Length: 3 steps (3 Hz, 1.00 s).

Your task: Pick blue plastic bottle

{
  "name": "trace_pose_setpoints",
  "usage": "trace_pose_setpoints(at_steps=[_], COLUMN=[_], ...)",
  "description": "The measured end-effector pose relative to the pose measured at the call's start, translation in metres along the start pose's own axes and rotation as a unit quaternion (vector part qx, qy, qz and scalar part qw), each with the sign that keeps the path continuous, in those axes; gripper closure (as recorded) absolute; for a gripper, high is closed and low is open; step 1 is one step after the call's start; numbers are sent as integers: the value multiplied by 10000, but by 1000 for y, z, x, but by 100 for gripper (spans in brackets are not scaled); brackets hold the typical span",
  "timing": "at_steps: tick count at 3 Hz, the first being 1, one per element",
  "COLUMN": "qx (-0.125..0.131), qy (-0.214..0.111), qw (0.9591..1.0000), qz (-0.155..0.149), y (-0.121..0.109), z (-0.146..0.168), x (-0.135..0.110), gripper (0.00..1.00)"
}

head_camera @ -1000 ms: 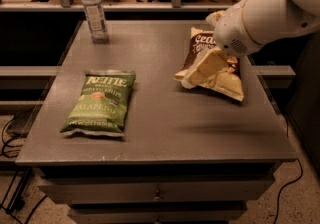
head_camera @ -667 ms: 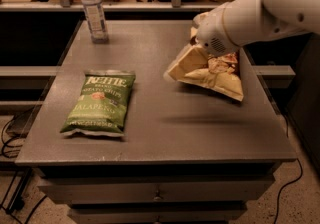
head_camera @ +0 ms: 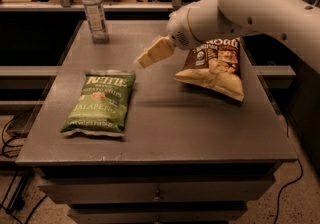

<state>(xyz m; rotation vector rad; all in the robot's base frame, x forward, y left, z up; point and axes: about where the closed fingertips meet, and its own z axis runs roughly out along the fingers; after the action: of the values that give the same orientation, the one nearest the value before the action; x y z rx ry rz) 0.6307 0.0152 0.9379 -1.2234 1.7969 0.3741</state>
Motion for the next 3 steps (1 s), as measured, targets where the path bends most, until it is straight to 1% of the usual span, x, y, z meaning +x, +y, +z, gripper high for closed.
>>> trace_pose_setpoints(at_steps=[1,2,3], qx=[-121,-105,-135], qy=[-335,-384,-507], qw=[9993,9991,9986], qz=[-89,-160,-30], y=[-6,-9,-6], z=[17,17,29], x=[-23,-27,-32], gripper=[0,0,0])
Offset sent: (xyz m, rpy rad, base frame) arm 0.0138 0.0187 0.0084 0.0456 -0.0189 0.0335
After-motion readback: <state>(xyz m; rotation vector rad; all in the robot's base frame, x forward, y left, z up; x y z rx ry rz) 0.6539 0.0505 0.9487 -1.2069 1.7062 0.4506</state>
